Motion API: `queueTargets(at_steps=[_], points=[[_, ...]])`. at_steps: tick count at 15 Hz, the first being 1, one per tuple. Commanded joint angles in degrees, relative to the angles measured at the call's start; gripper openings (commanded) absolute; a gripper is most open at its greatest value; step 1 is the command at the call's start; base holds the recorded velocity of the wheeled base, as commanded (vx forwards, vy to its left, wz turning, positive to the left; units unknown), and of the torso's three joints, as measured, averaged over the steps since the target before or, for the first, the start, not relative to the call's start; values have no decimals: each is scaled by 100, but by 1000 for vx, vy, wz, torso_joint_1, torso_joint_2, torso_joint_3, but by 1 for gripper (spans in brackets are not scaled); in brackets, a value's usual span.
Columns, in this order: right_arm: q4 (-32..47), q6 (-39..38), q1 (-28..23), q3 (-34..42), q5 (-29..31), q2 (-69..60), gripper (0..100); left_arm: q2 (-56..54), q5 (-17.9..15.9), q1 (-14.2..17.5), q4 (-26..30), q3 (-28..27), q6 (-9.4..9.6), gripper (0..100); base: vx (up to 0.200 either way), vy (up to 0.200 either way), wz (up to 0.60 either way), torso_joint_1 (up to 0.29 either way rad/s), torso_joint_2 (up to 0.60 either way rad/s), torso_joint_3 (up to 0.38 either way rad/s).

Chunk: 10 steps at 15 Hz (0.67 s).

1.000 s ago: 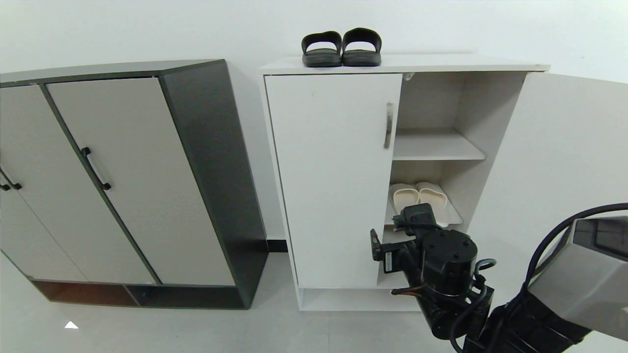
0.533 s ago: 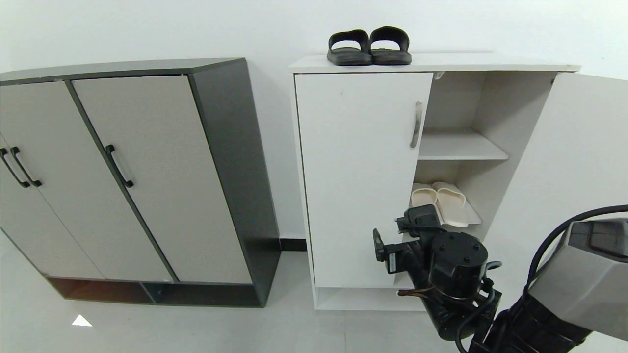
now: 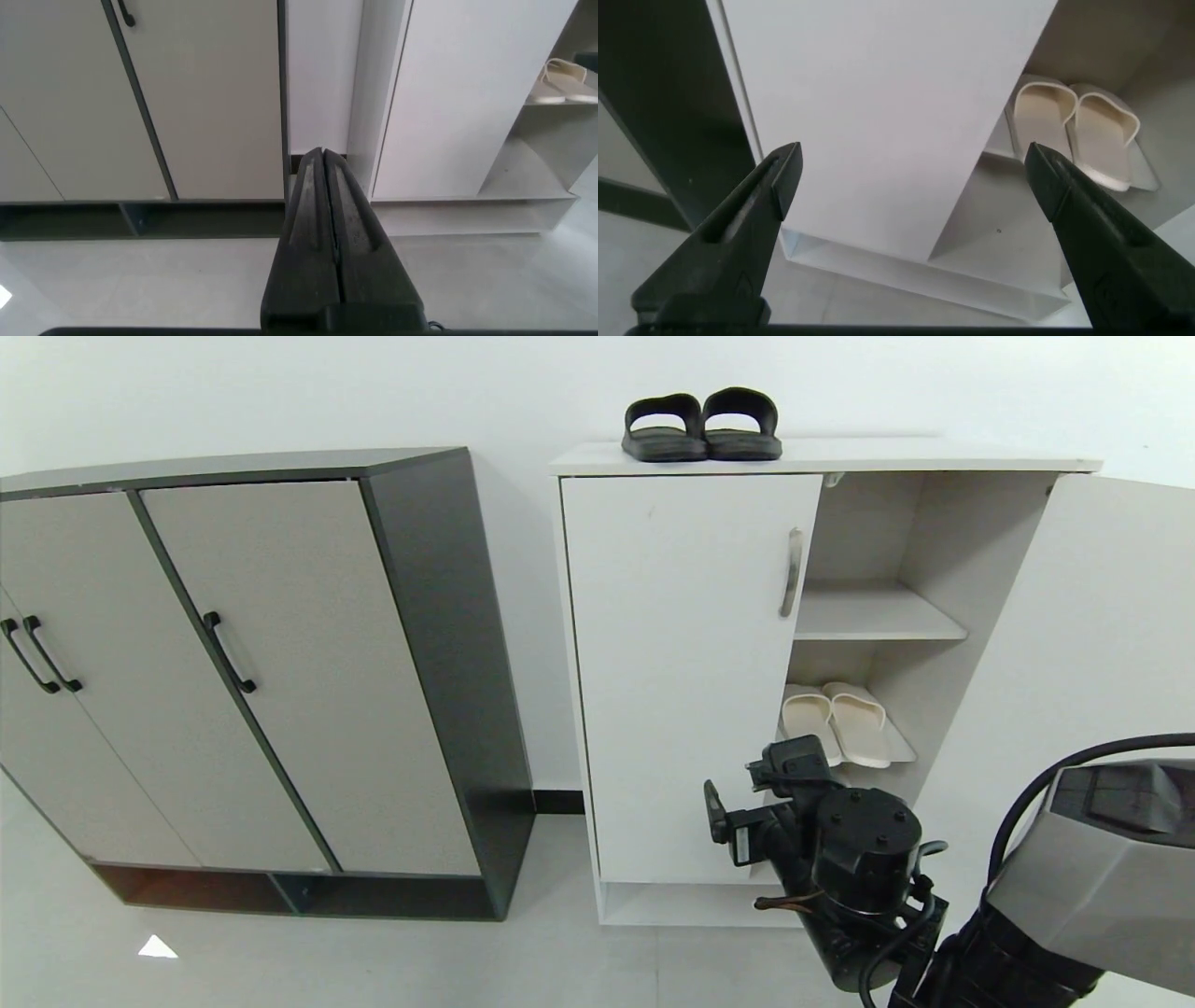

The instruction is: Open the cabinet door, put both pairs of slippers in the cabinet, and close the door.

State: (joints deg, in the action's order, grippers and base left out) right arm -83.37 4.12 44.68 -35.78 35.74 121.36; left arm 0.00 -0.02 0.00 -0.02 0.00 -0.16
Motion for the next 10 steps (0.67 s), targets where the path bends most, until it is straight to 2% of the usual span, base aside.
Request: queueTargets(at_steps=[1, 6, 10], points=[[-4, 1, -29, -8, 3, 72, 100, 9, 2, 0, 2, 0, -2, 0, 0, 0, 0, 0, 0, 0], [-65, 1, -38, -8, 3, 107, 100, 9, 2, 0, 2, 0, -2, 0, 0, 0, 0, 0, 0, 0], [-65, 1, -38, -8, 3, 107, 100, 9, 2, 0, 2, 0, -2, 0, 0, 0, 0, 12, -203, -303]])
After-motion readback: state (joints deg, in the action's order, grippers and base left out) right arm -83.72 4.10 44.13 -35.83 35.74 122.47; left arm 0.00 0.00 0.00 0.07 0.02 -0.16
